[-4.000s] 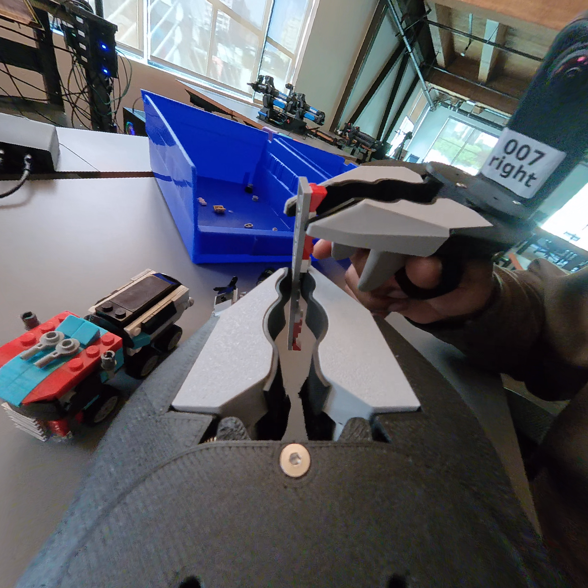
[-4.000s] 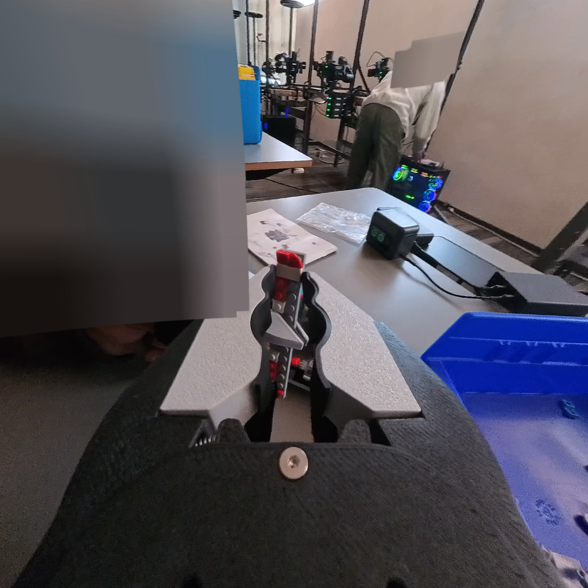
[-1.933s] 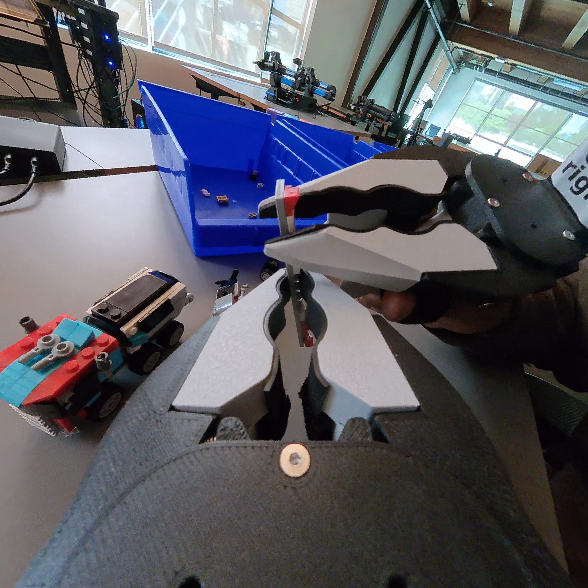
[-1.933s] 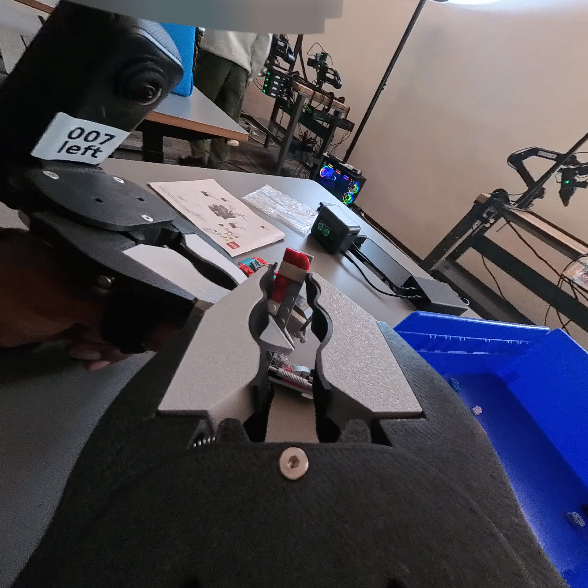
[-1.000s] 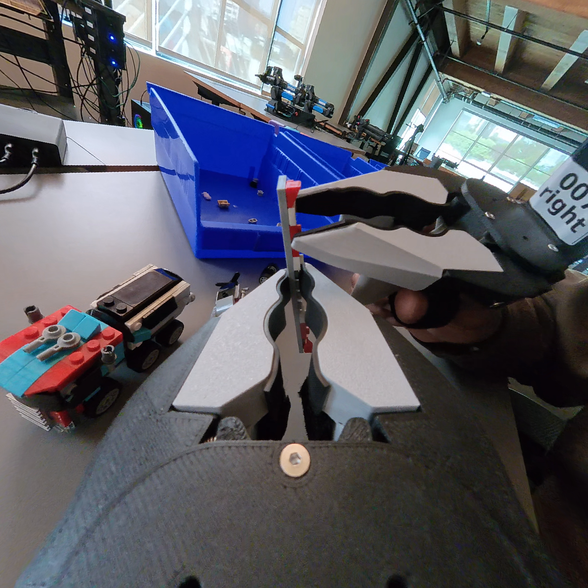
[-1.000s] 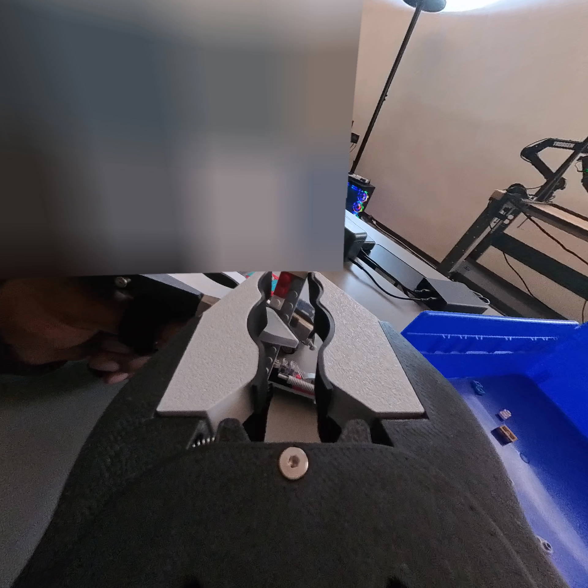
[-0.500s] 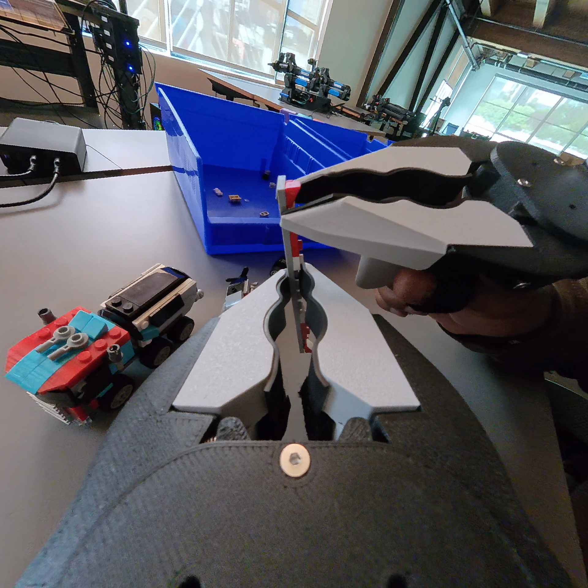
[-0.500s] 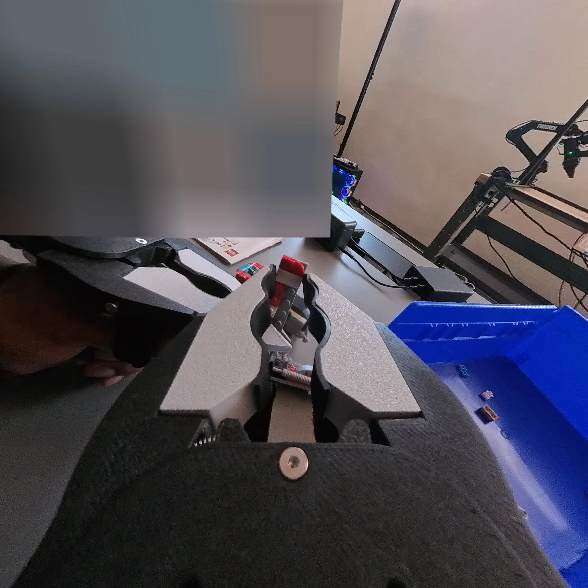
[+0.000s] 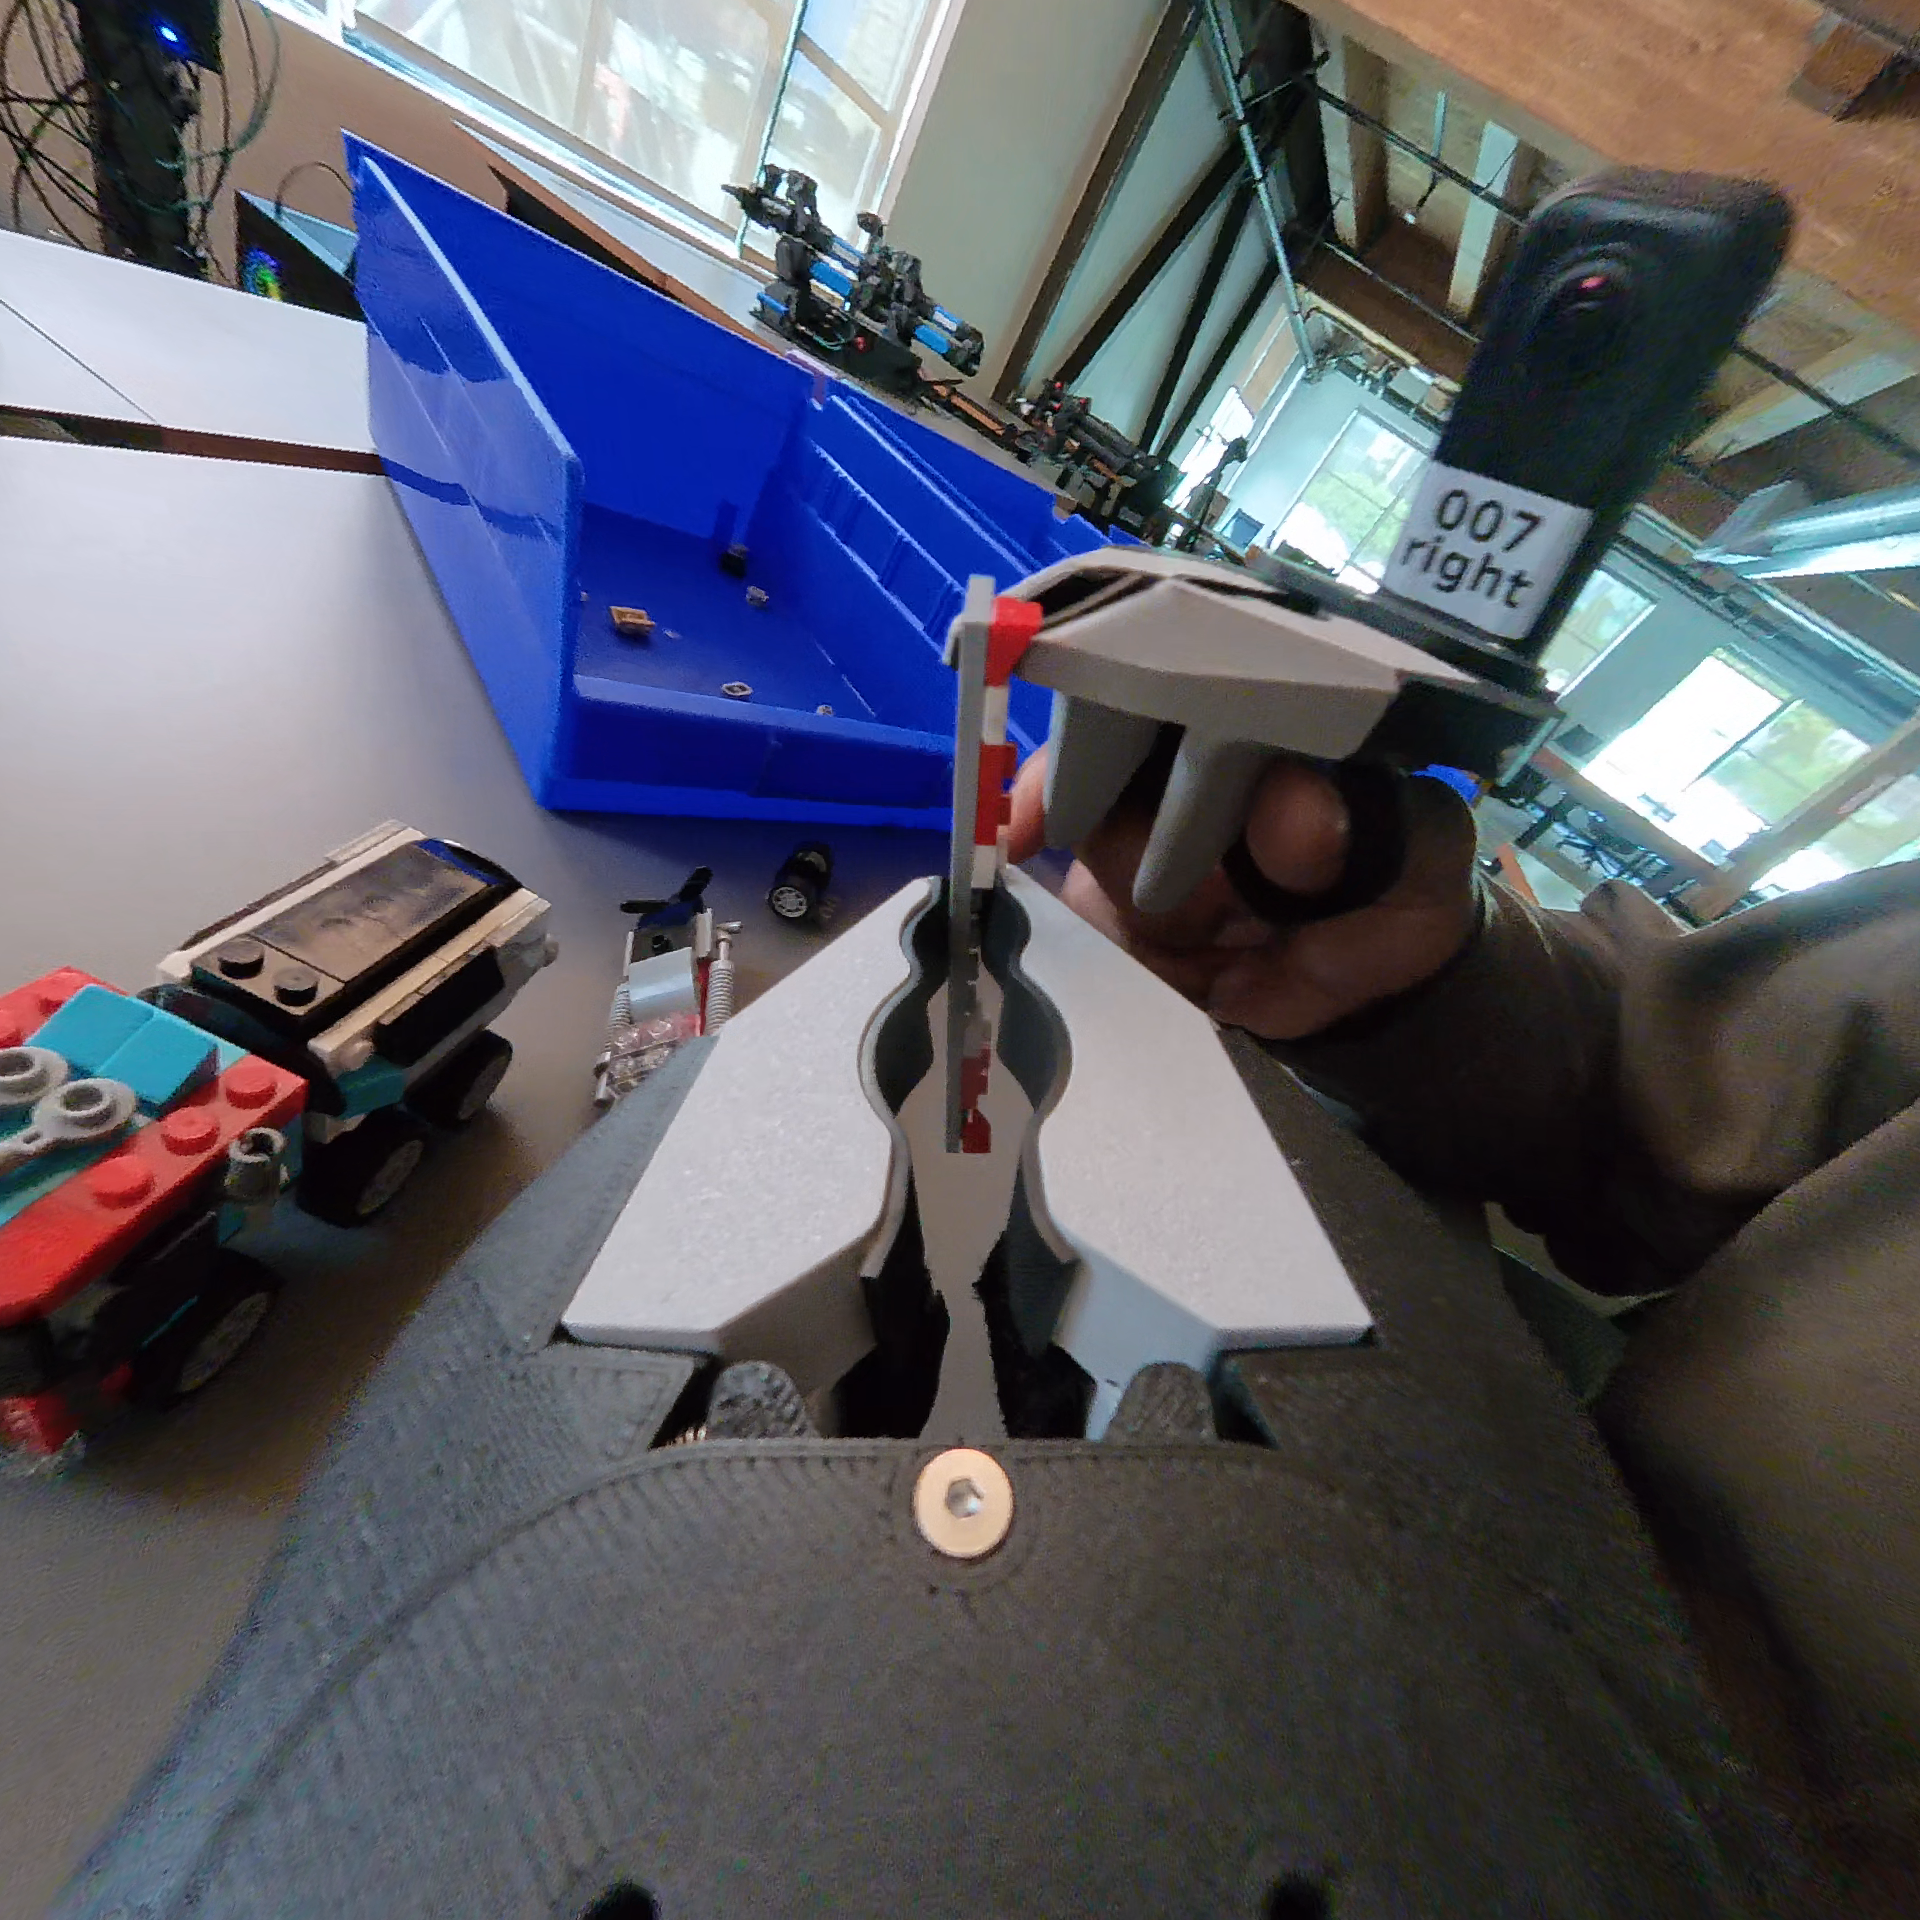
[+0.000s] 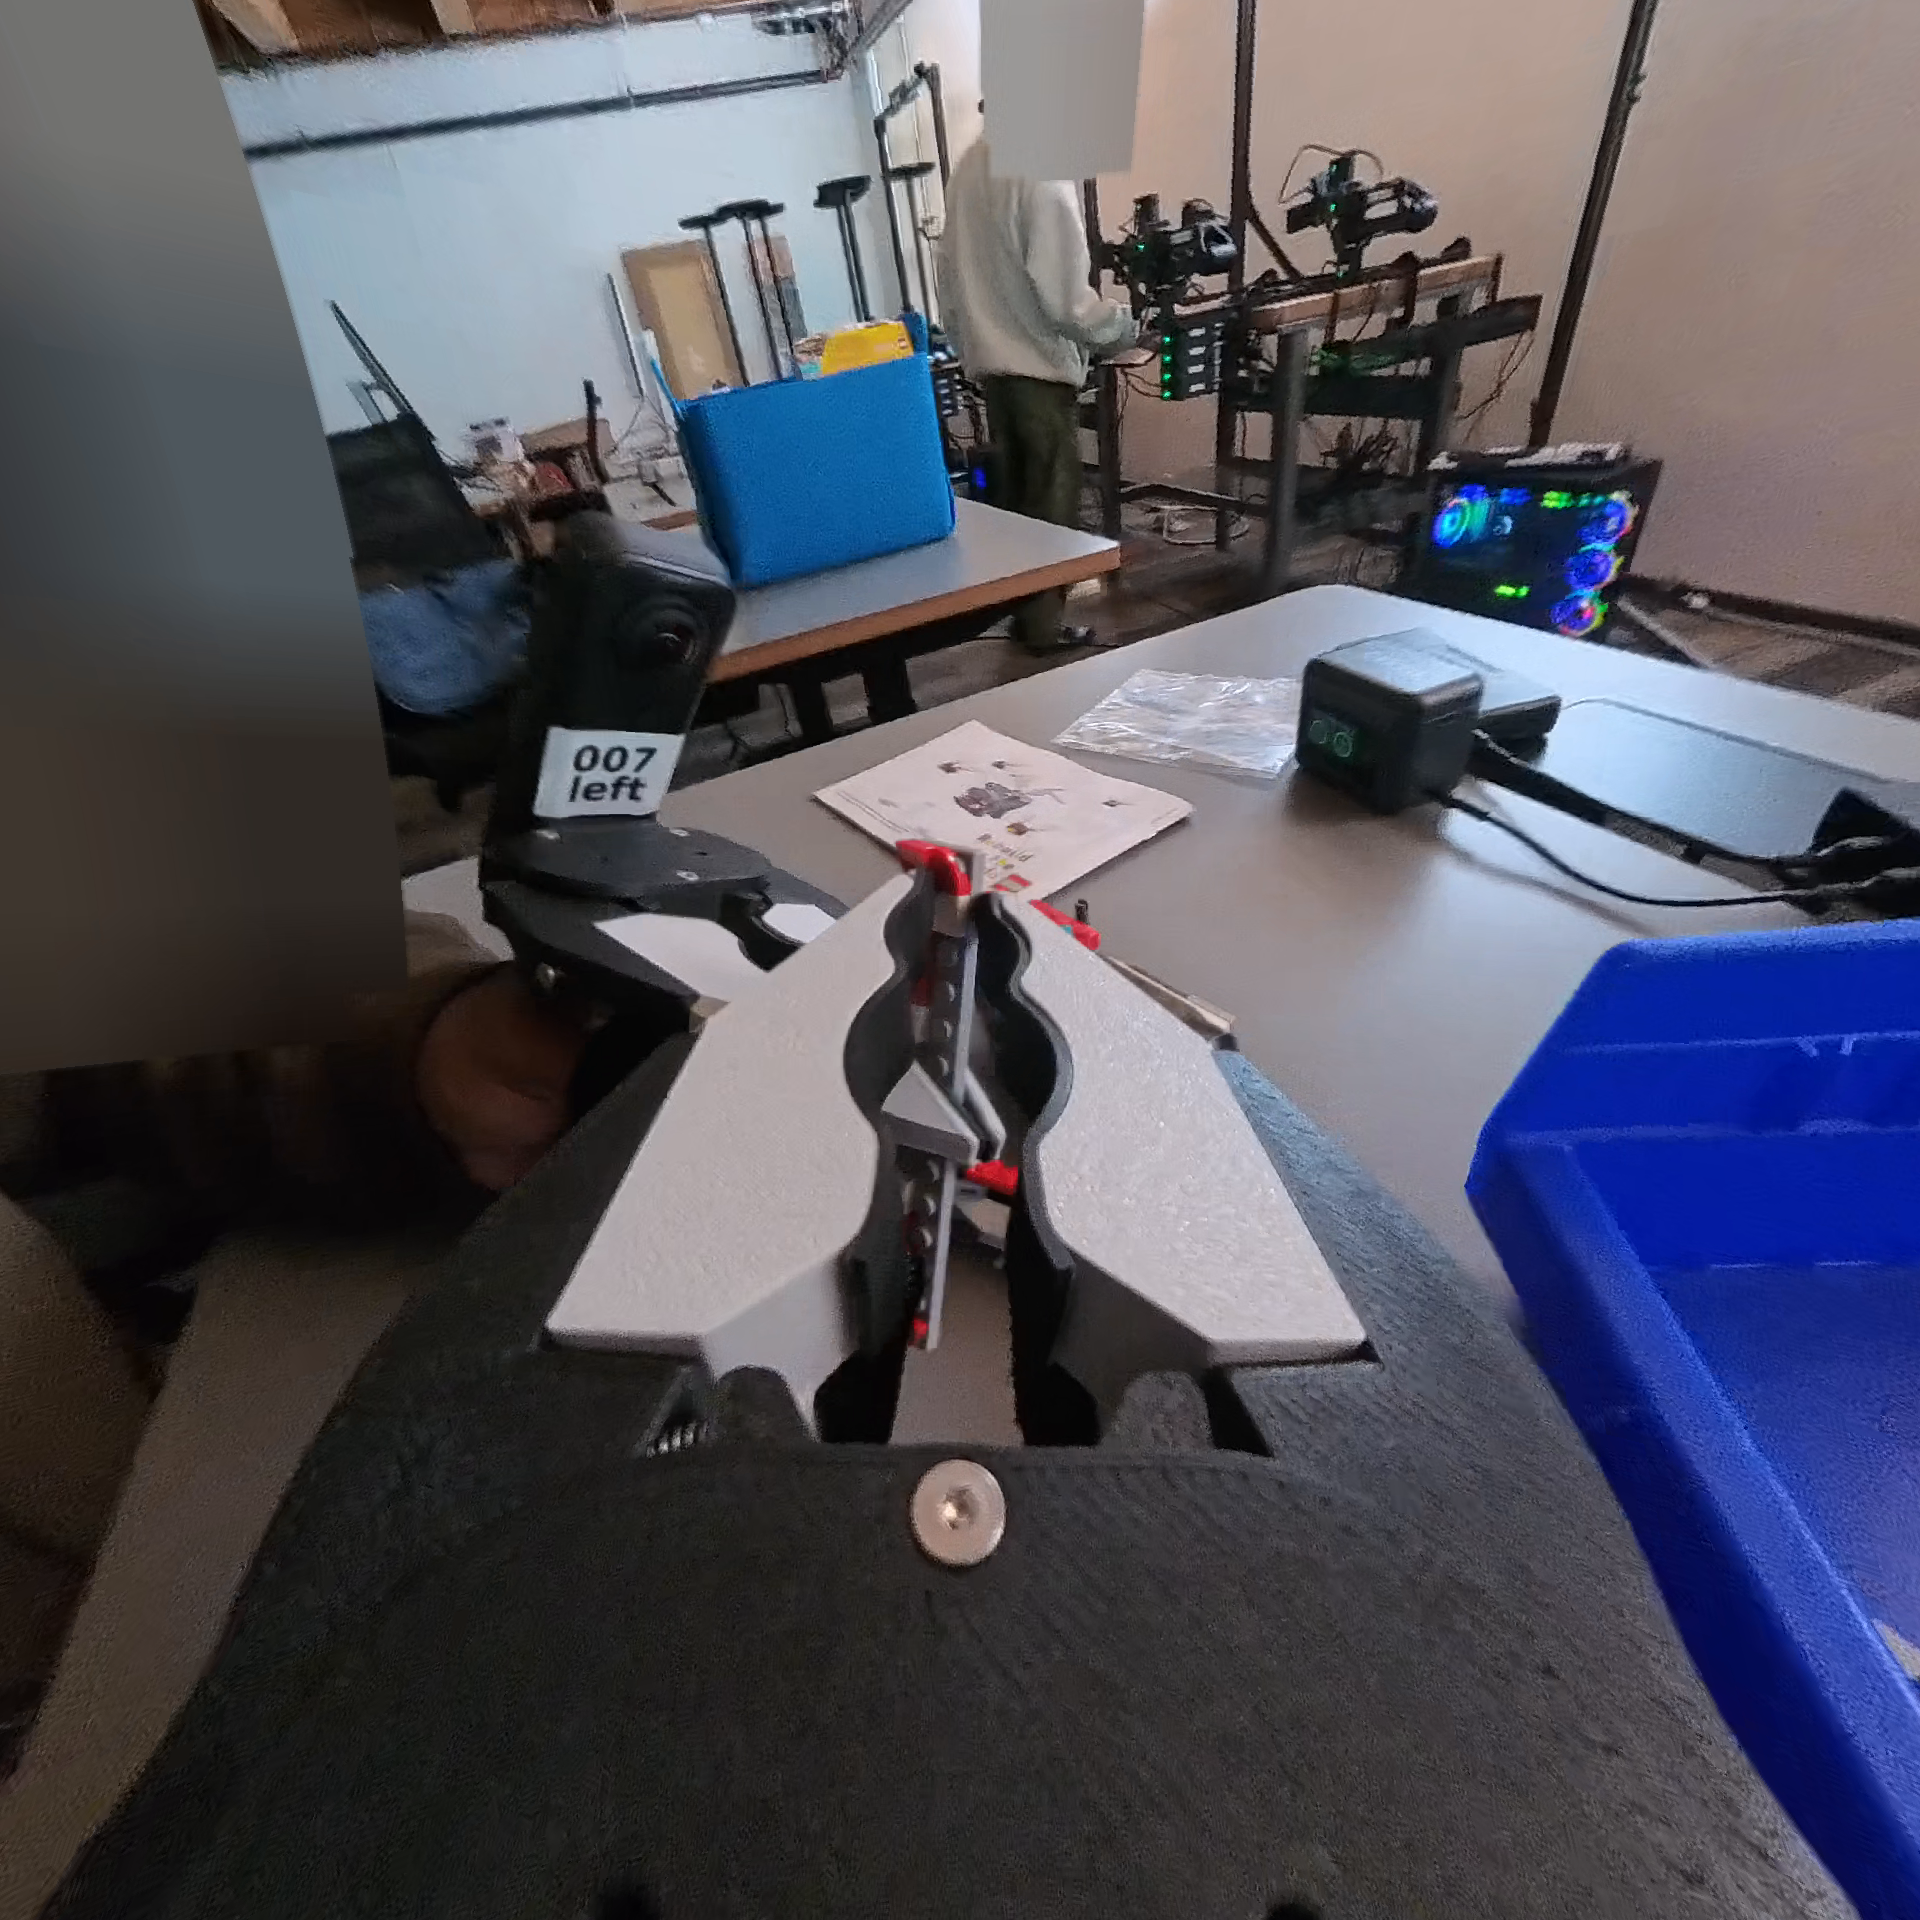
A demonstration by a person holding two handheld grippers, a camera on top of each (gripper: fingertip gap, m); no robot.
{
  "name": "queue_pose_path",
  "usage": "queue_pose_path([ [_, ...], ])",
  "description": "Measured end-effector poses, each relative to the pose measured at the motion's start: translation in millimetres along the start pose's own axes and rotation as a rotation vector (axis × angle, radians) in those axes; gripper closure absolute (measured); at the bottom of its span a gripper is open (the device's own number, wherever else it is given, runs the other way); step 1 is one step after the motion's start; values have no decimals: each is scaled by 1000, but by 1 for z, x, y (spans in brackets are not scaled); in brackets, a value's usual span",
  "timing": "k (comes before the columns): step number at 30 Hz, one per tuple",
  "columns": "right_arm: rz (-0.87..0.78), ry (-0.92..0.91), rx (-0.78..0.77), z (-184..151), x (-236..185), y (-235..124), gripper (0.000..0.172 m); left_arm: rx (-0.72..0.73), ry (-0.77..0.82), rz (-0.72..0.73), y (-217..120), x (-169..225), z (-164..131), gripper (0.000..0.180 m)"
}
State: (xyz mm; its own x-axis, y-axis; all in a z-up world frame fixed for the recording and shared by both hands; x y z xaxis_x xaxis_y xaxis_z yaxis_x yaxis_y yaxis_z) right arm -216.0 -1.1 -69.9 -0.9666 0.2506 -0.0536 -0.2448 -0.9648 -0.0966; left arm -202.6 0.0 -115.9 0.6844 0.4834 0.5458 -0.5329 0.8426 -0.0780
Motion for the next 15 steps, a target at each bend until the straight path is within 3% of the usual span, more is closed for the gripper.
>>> queue_pose_path([
  [7, -66, -74, -31, -5, 3, 3, 162, -10, 15, 21, 1, -1, -3, 175],
  [11, -160, -169, -67, -8, 1, 5, 148, 3, 60, 80, -1, -5, 1, 174],
  [15, -222, -283, -80, -7, -7, 7, 145, 4, 72, 89, -2, -4, 1, 175],
])
Point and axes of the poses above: each gripper's, where its closed fingertips meet, y out along the fingers, z out of its top, x = y × z across the jaws, the point moved 2 cm from there along -y, back along the fingers, and after that the axes turned 5 degrees about -y, right-handed, at the moved point
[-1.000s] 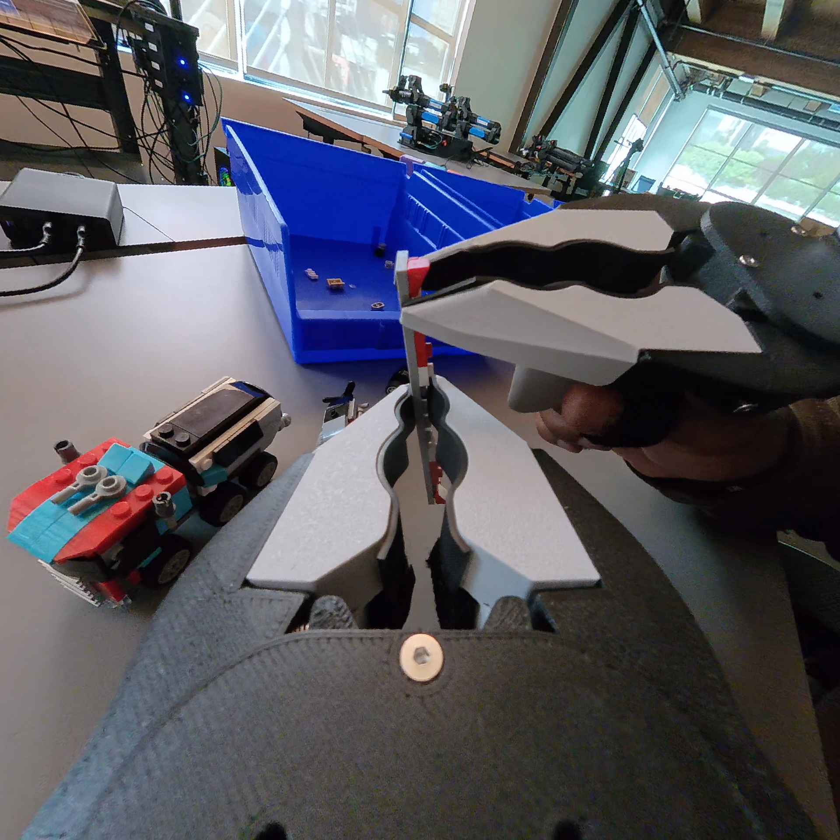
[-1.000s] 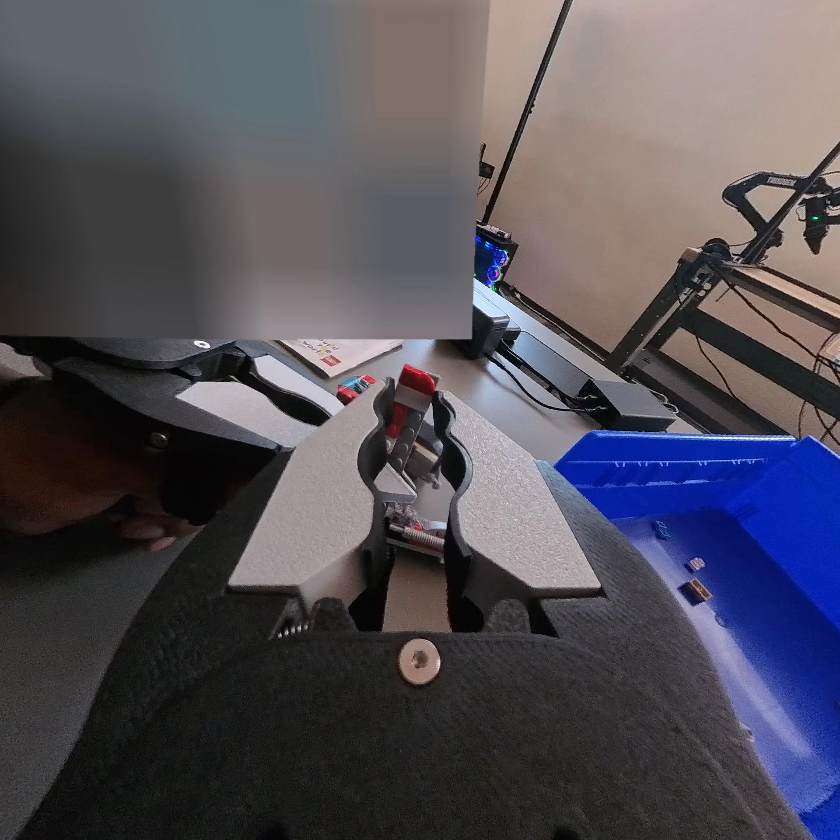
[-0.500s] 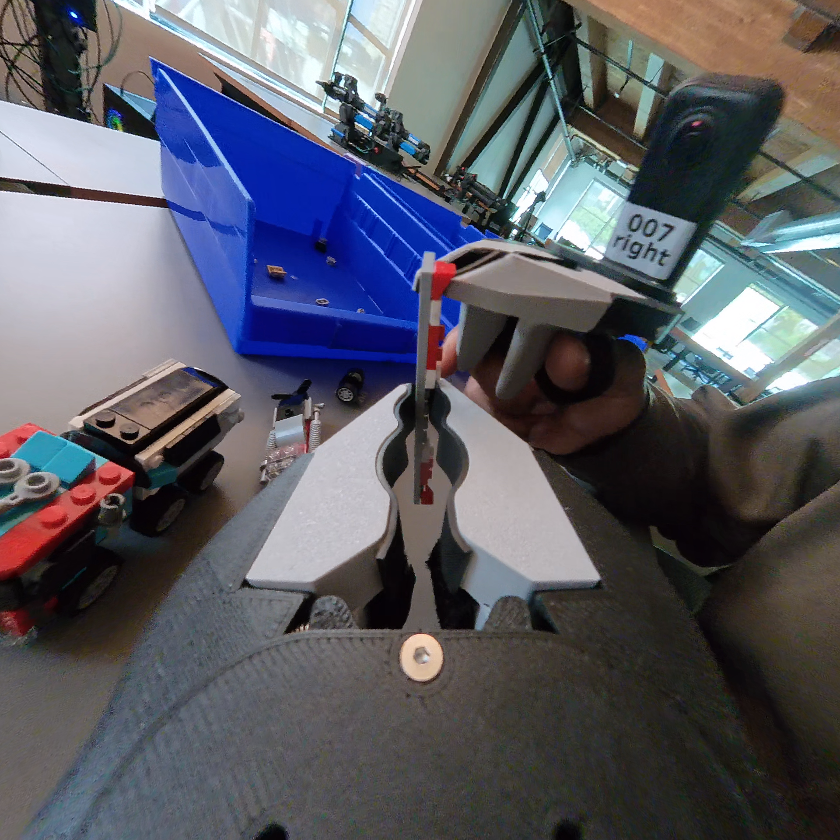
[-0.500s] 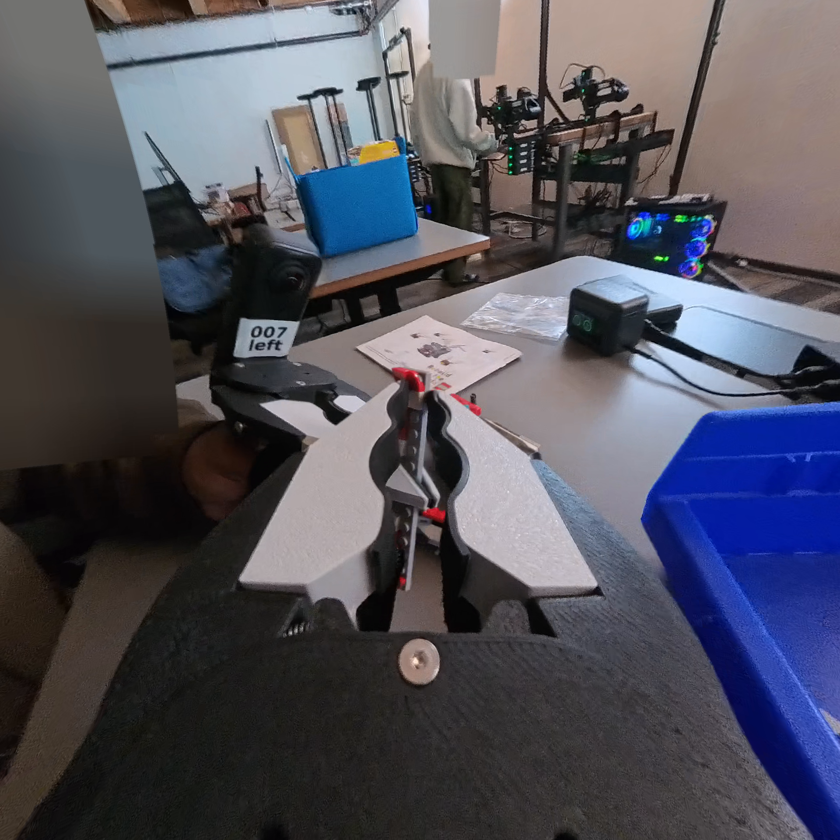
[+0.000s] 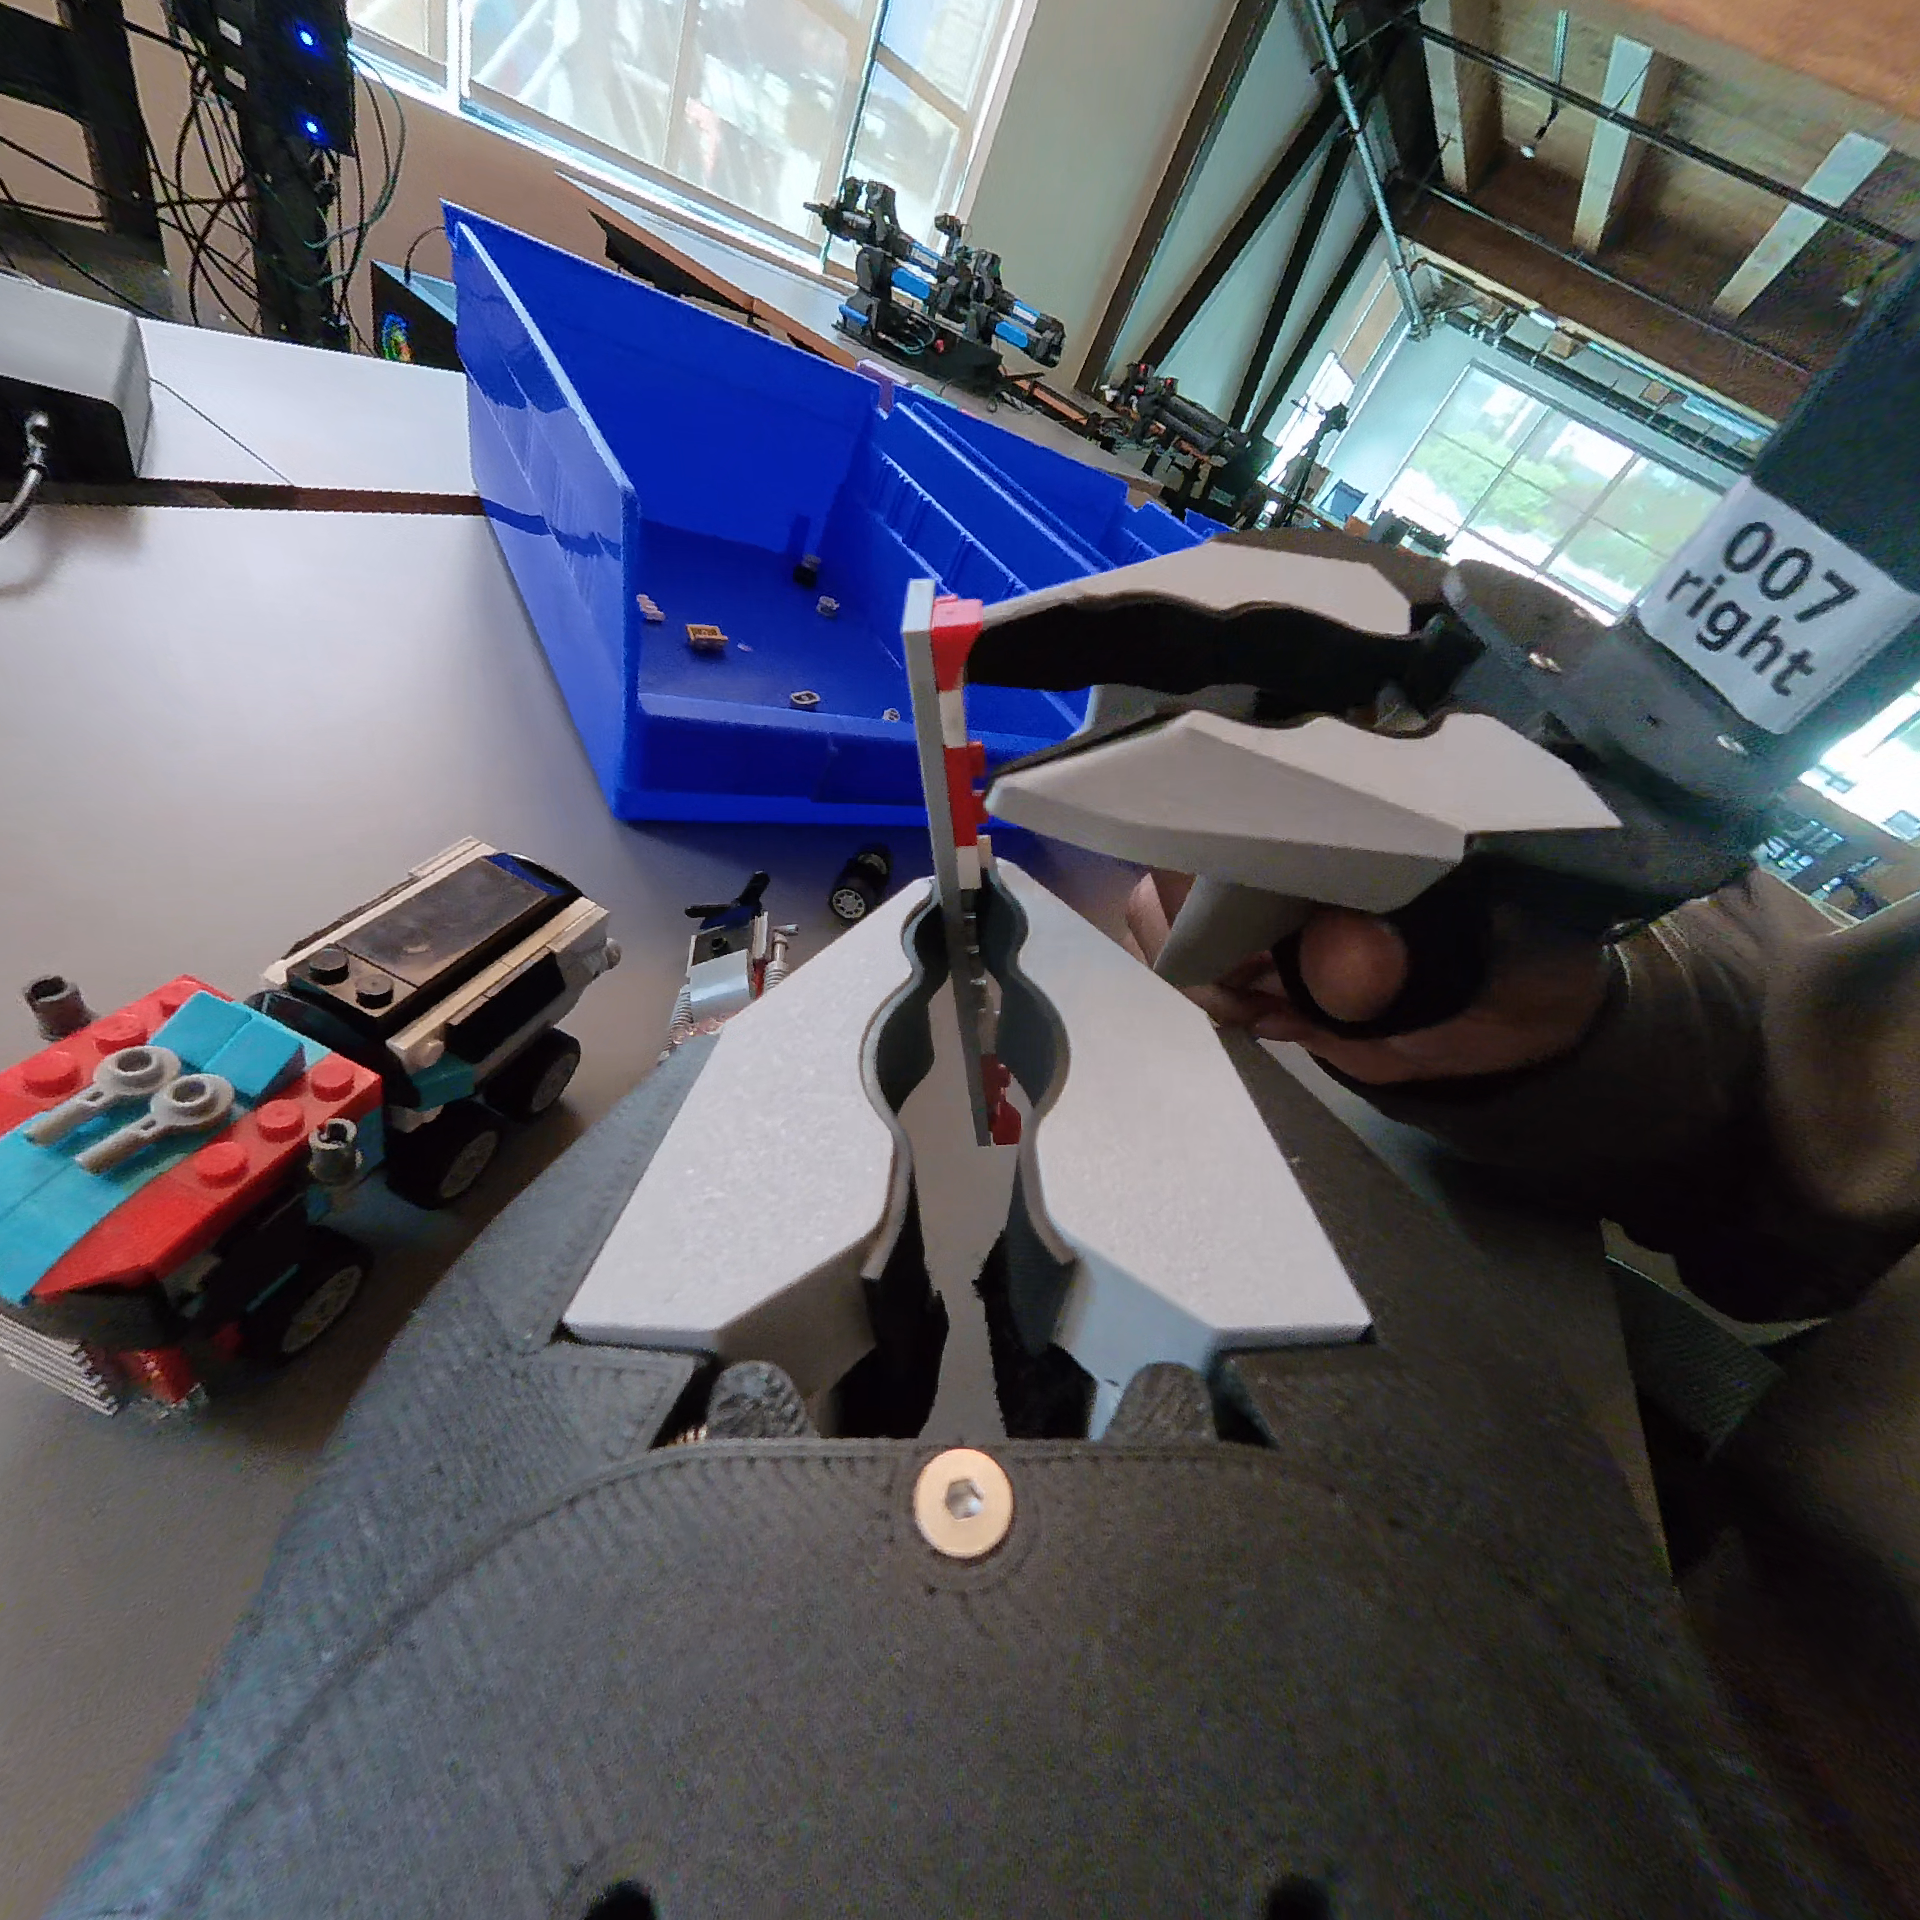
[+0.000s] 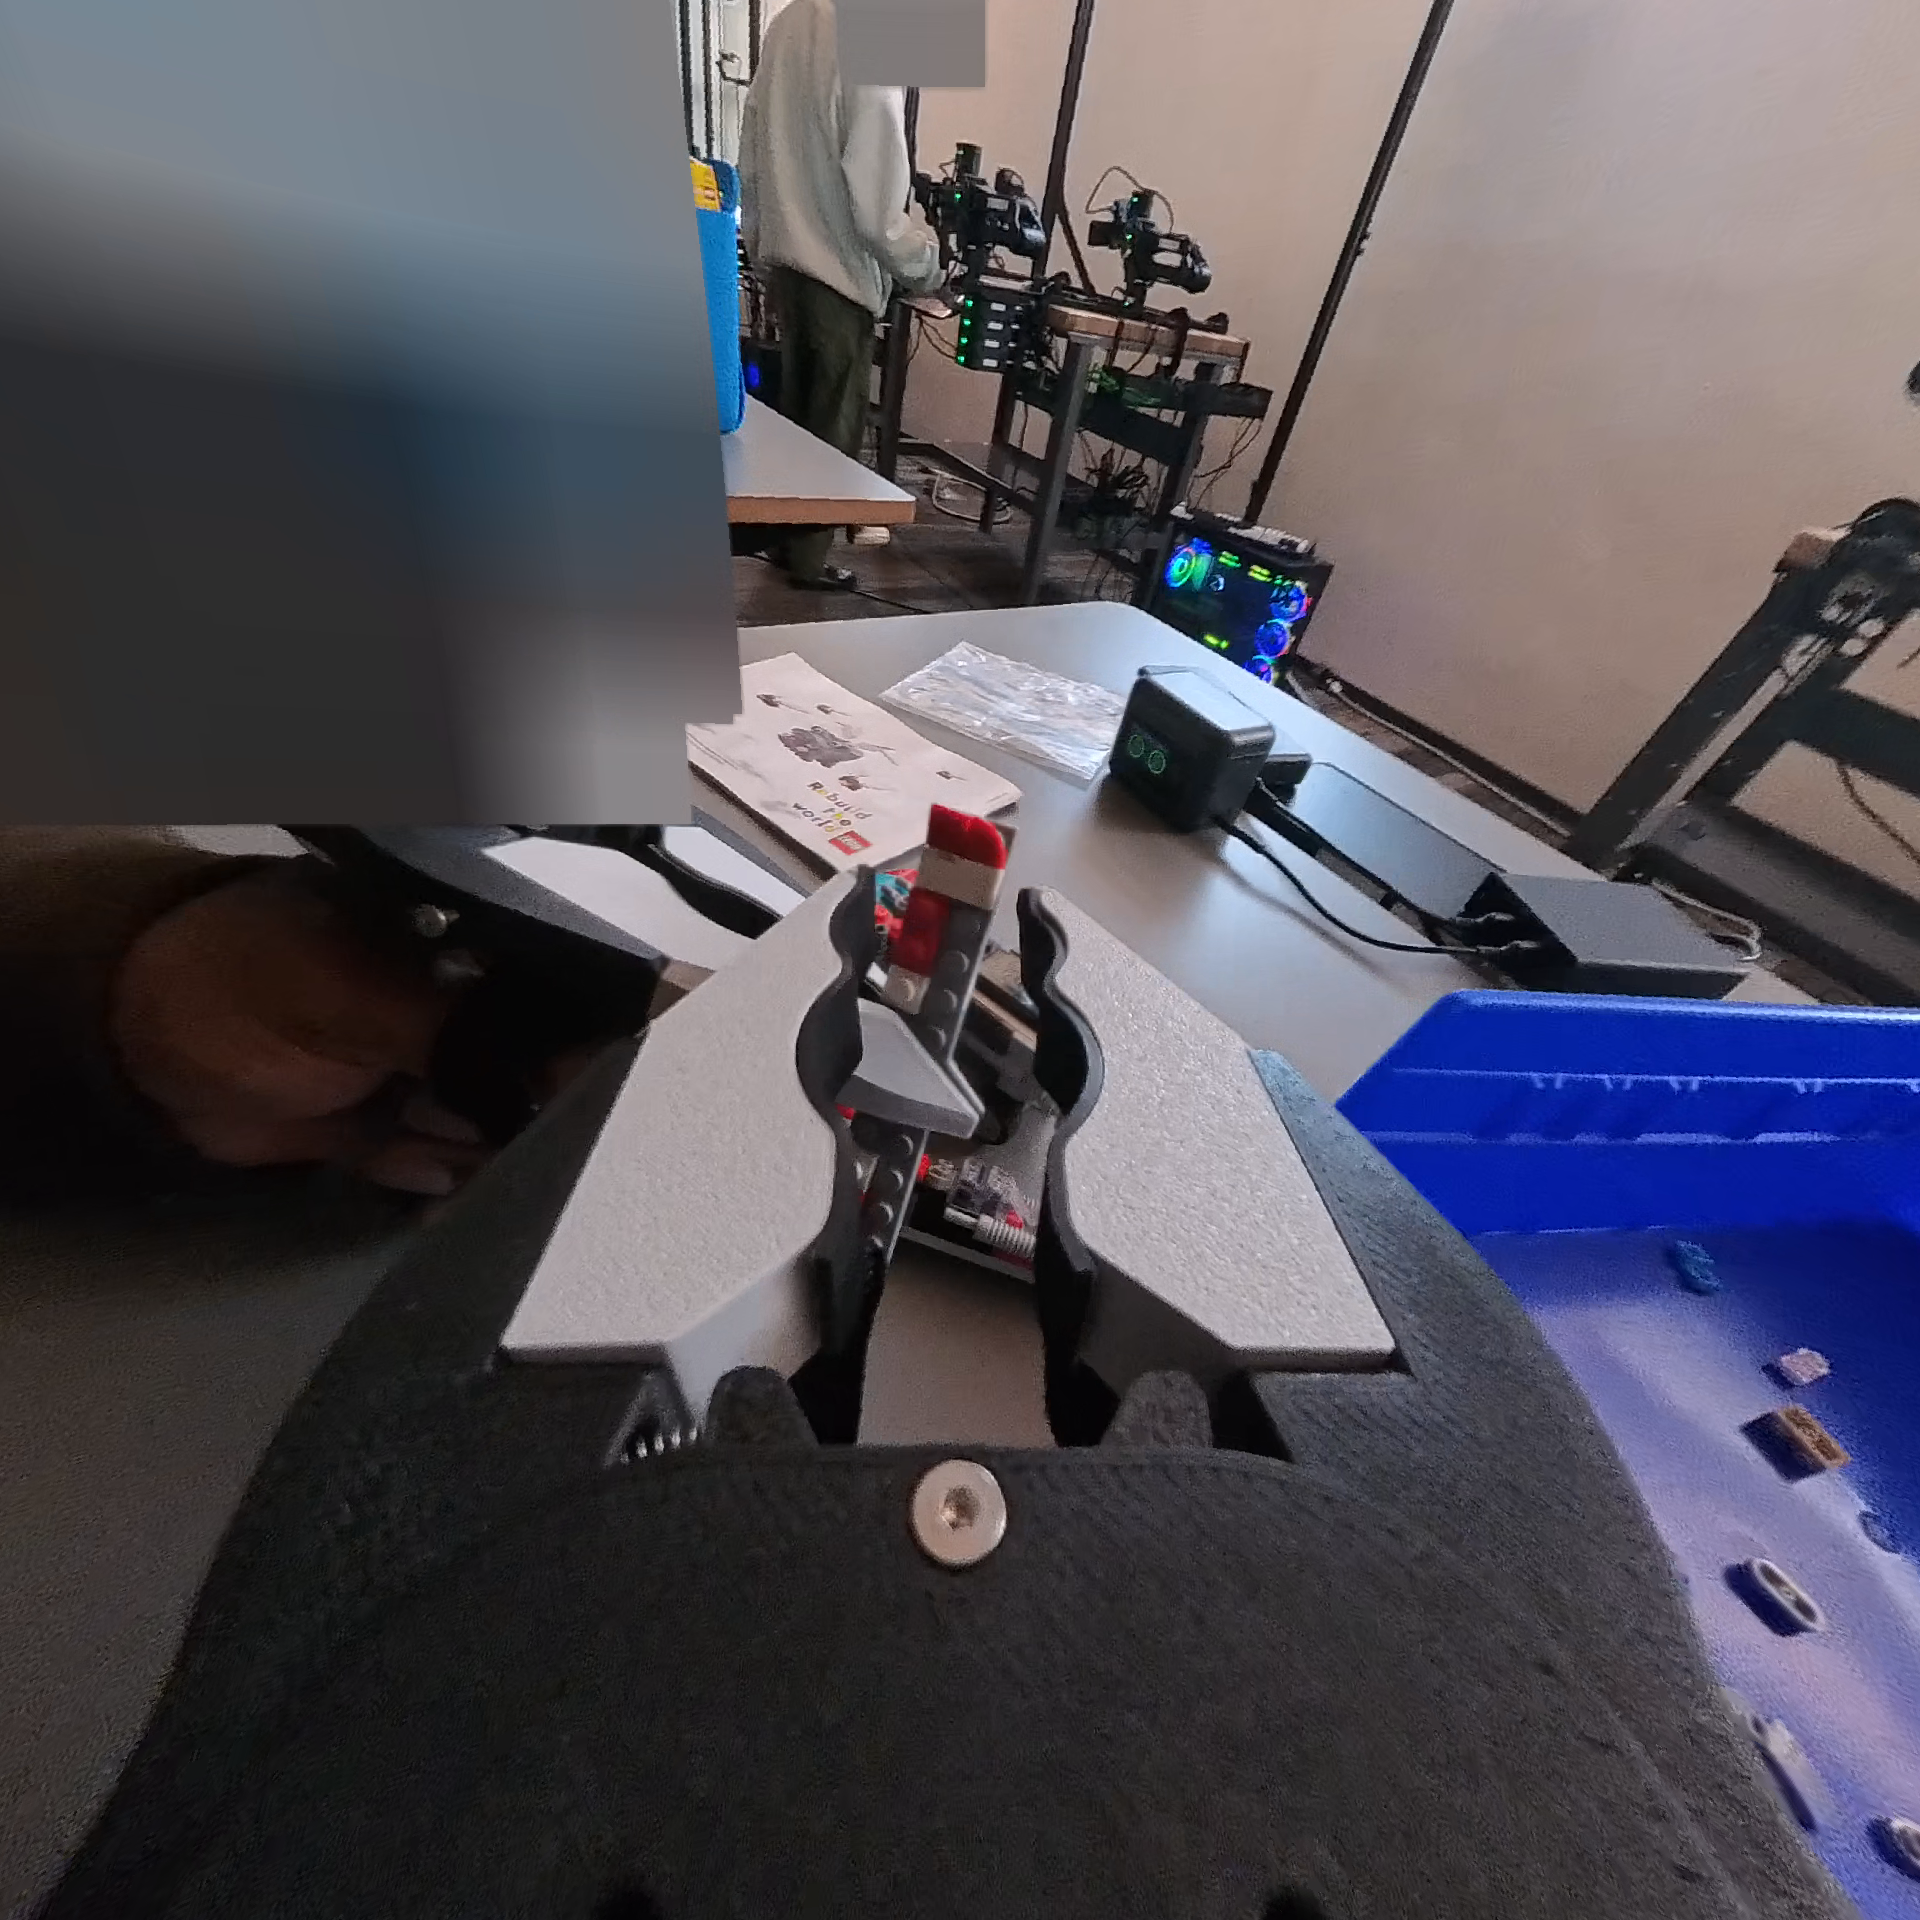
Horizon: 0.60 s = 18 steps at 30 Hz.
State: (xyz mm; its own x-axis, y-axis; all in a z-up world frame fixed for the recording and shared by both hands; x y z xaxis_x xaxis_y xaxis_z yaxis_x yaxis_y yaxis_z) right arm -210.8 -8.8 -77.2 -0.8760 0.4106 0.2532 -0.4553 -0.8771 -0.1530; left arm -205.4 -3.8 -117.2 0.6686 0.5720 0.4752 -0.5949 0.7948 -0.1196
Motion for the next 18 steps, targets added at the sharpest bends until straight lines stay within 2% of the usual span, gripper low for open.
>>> queue_pose_path([
  [9, -31, -24, 7, 3, 1, -2, 146, -2, -111, -71, 1, 1, -2, 175],
  [18, -61, 14, 83, 15, 12, -11, 146, 34, -417, -337, 0, 15, 3, 175],
])
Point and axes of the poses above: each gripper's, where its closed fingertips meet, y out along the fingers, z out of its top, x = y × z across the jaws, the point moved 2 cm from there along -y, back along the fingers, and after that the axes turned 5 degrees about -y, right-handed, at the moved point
